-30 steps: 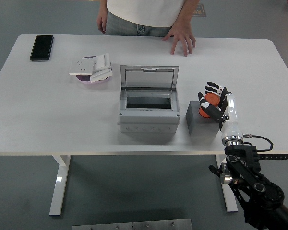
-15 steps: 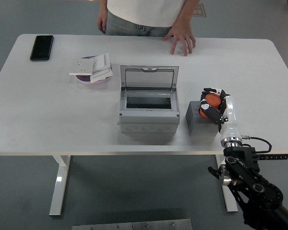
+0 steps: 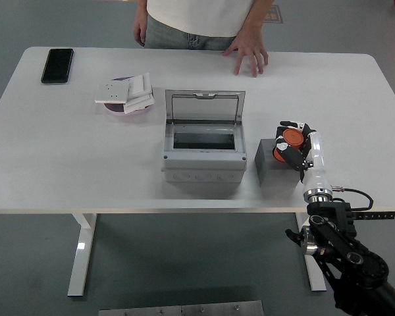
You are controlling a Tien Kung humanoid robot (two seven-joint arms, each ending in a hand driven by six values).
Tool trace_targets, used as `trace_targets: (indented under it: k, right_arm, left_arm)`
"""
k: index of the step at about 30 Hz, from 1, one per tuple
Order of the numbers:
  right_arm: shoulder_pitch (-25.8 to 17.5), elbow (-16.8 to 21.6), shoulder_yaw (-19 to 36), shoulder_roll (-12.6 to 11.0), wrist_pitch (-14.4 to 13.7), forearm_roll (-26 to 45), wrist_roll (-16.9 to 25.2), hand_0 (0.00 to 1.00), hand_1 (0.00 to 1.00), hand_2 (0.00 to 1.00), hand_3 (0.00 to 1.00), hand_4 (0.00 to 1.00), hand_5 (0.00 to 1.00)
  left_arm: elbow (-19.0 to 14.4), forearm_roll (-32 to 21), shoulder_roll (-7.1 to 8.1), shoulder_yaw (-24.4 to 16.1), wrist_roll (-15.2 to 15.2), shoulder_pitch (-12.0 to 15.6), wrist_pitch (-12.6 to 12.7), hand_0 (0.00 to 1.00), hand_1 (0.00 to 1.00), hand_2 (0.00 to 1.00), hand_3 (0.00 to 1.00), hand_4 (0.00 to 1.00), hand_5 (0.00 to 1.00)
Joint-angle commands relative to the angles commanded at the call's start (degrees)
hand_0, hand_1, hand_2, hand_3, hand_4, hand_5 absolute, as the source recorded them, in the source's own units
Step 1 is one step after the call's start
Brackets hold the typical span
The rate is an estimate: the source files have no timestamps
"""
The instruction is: Fetch the battery,place it into the box,close the lid of the box
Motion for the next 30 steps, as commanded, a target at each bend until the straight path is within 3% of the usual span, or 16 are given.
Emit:
trace_targets:
  k: [10,11,16,17,22,23,30]
  right_arm:
    - [0.35,0.79,-0.04,-0.29,0.01,-0.53,-0.83,0.629,0.561,0.519,0.473,0.547,0.046]
    - [0.4,0.91,-0.03,-0.34,-0.01,-0.55,-0.9,0.618,0.531,0.48,0.383,0.593,0.005]
    - [0.65,1.37,-0.04,-0.66,-0.1,-0.27,-1.01,0.618,0.531,0.48,0.383,0.593,0.005]
    - [0.68,1.39,-0.02,-0.69,-0.11,-0.19,-0.99,0.587,0.456,0.395,0.35,0.473,0.002]
    - [0.64,1.13,-0.07,-0.58,-0.12,0.25,-0.73,0.587,0.456,0.395,0.35,0.473,0.002]
    - [0.61,1.07,-0.09,-0.54,-0.11,0.31,-0.66,0.535,0.427,0.373,0.345,0.445,0.002]
    - [0.53,0.65,-0.32,-0.36,0.32,0.35,-0.68,0.497,0.404,0.355,0.339,0.436,0.032]
  left_arm:
    - [-0.02,-0.13,0.1,-0.09,-0.07,-0.1,0.14,0.585,0.757,0.593,0.561,0.594,0.083]
    - [-0.02,-0.16,0.11,-0.08,-0.09,-0.1,0.15,0.586,0.757,0.596,0.564,0.598,0.082]
    - [-0.01,-0.32,0.14,-0.01,-0.23,-0.15,0.21,0.586,0.757,0.596,0.564,0.598,0.082]
    - [-0.01,-0.36,0.15,0.01,-0.27,-0.16,0.21,0.586,0.757,0.596,0.561,0.597,0.086]
    - [-0.01,-0.53,0.23,0.1,-0.39,-0.18,0.22,0.586,0.757,0.596,0.561,0.597,0.086]
    - [-0.01,-0.52,0.25,0.08,-0.38,-0.19,0.22,0.585,0.757,0.597,0.562,0.598,0.088]
    - [-0.03,-0.45,0.35,-0.03,-0.36,-0.31,0.24,0.585,0.757,0.597,0.562,0.599,0.09]
